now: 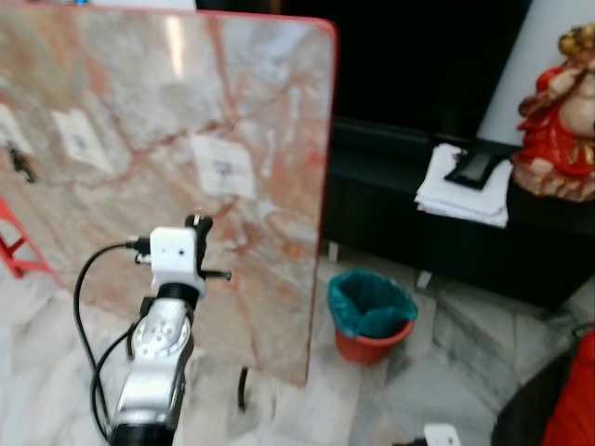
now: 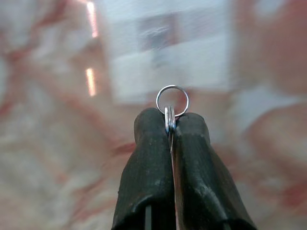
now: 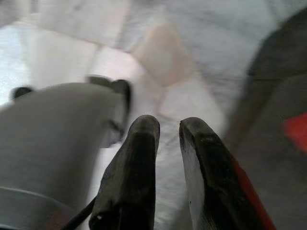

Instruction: Hang keys on a hook

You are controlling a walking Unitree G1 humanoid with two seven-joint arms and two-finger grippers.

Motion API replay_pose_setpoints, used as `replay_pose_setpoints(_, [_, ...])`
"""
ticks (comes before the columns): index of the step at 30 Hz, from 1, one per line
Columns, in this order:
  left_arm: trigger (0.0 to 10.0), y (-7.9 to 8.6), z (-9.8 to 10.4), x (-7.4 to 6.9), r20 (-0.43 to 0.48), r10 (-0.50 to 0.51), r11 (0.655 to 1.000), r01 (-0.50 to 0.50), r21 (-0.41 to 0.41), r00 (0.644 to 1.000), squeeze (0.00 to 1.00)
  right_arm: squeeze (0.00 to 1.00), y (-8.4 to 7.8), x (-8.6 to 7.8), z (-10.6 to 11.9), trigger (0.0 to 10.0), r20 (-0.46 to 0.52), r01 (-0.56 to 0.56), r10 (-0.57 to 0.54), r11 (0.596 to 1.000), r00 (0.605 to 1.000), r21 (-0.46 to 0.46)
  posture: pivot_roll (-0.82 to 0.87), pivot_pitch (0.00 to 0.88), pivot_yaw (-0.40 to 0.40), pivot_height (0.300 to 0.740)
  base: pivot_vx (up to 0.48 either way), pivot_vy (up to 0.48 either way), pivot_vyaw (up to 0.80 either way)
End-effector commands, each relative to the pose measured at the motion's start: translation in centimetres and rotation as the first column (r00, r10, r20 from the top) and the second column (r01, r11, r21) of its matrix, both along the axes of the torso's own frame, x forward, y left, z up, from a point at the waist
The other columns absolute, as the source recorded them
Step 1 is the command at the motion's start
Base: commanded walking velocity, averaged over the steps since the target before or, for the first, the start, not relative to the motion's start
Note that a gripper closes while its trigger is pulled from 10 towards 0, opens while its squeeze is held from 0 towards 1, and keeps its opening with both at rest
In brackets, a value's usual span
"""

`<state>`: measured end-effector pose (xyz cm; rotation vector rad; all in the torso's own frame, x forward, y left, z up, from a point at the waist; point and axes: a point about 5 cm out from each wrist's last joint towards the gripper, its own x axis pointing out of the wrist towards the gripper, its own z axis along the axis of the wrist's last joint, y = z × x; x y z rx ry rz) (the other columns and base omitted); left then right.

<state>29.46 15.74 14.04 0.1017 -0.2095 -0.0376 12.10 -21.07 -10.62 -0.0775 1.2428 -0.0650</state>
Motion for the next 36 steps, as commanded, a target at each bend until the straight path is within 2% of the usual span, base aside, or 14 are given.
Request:
replay_pose_setpoints(1, [10.0,1.1,0.7,0.1,0.030,0.030,0.999,-0.030,0.010,0.999,0.00,0.00,0.5,0.8,0.2,10.0,0.027,-0.002,0.002,1.000,1.000,0.014,0.00,0.000,-0.019,0.740,0.277,0.000,0.00])
replay_pose_setpoints(17, [10.0,0.0,0.5,-0.8,0.046,-0.049,0.999,0.048,0.018,0.998,0.00,0.00,0.5,0.8,0.2,10.0,0.028,-0.009,0.008,1.000,1.000,0.010,0.00,0.000,-0.019,0.740,0.052,0.000,0.00])
replay_pose_setpoints(22, [10.0,-0.2,1.0,-0.7,0.064,-0.065,0.998,0.064,0.017,0.996,0.00,0.00,0.5,0.9,0.2,10.0,0.029,-0.011,0.010,1.000,1.000,0.010,0.00,0.000,-0.018,0.740,0.000,0.000,0.00])
replay_pose_setpoints(27, [10.0,-1.2,1.4,-0.5,0.079,-0.138,0.990,0.134,0.046,0.987,0.00,0.00,0.5,0.9,0.2,10.0,0.029,-0.012,0.012,1.000,1.000,0.009,0.00,0.000,-0.019,0.740,0.000,0.000,0.00])
replay_pose_setpoints(36, [10.0,-1.3,1.7,0.3,0.086,-0.141,0.989,0.137,0.054,0.986,0.00,0.00,0.6,0.9,0.2,10.0,0.029,-0.014,0.014,1.000,0.999,0.010,-0.01,0.000,-0.011,0.740,0.000,0.000,0.00])
